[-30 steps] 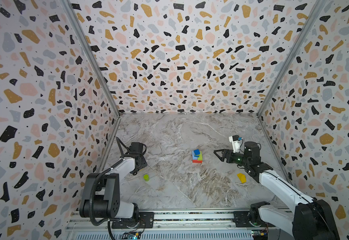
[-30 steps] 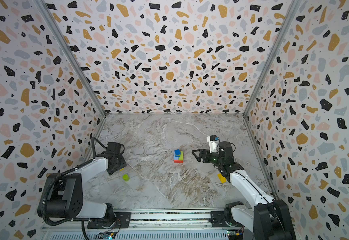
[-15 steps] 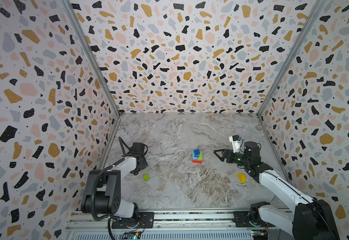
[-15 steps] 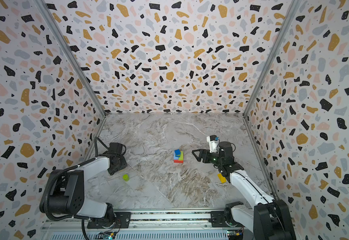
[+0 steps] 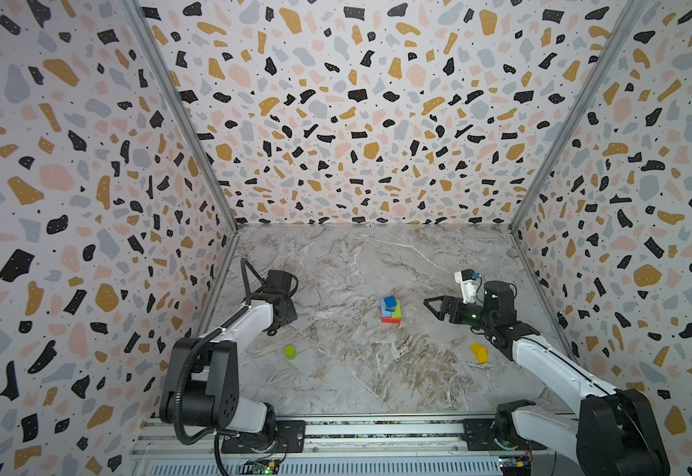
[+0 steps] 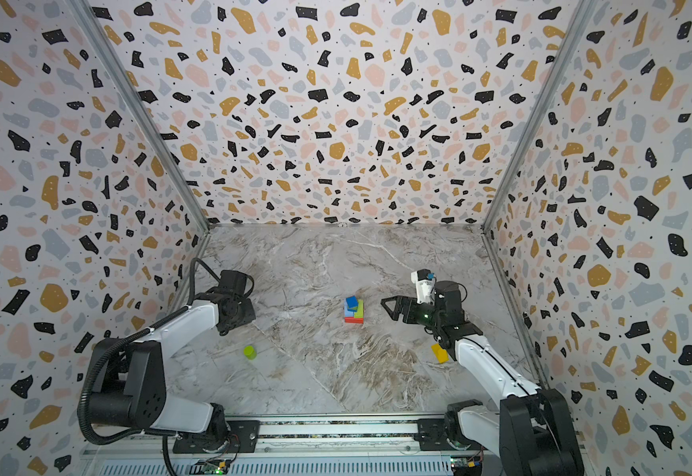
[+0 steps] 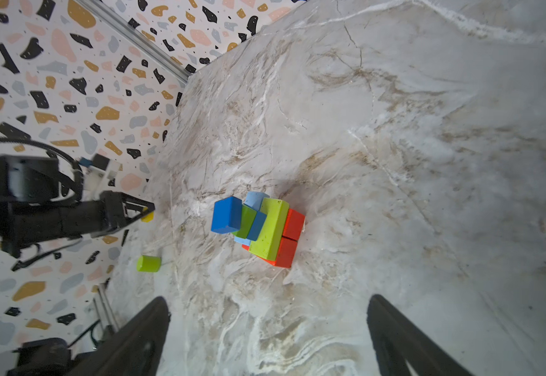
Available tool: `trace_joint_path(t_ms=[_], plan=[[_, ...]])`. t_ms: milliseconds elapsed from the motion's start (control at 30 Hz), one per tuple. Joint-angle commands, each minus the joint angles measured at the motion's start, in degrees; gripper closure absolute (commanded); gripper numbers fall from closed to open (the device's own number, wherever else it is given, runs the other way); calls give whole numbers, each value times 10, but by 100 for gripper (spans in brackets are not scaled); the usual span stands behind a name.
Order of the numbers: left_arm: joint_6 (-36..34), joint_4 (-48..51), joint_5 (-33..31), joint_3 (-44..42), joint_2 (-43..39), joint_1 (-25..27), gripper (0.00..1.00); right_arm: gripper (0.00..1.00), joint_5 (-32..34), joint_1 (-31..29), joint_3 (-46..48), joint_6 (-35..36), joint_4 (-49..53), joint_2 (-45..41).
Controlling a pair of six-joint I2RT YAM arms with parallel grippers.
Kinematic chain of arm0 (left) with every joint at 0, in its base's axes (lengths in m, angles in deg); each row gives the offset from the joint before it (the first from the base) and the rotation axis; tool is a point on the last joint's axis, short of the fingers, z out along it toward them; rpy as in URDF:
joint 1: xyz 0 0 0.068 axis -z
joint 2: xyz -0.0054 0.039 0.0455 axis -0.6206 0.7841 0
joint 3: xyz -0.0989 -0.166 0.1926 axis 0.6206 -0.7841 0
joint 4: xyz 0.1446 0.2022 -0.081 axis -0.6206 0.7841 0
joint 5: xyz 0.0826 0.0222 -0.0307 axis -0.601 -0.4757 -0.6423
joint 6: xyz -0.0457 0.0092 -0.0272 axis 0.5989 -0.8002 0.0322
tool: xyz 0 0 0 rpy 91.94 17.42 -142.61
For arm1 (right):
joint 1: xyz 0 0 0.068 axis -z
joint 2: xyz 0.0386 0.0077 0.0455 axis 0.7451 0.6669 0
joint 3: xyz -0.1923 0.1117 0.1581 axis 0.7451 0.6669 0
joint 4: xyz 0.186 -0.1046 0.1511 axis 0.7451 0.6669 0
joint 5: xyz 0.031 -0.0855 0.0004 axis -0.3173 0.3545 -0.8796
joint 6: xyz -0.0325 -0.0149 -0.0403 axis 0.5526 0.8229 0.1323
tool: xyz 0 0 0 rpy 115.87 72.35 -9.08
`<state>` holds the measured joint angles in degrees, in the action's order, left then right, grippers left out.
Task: Build the wood block tower
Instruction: 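Lower the left gripper onto the yellow cube and close on it, then lift the yellow cube and carry it with the left gripper over the stack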
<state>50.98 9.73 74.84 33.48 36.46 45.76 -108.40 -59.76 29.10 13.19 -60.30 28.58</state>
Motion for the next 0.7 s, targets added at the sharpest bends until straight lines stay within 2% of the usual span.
trace_joint_path(t_ms=[0, 300, 667], plan=[[-18, 44, -11, 32, -9, 28, 72, 1, -11, 7, 4, -6, -11, 4], [1, 107, -31, 138, -21, 117, 71, 1, -15, 20, 11, -11, -14, 9], [35, 161, -46, 284, 41, 223, 71, 1, -6, 37, 11, -26, -9, 33]])
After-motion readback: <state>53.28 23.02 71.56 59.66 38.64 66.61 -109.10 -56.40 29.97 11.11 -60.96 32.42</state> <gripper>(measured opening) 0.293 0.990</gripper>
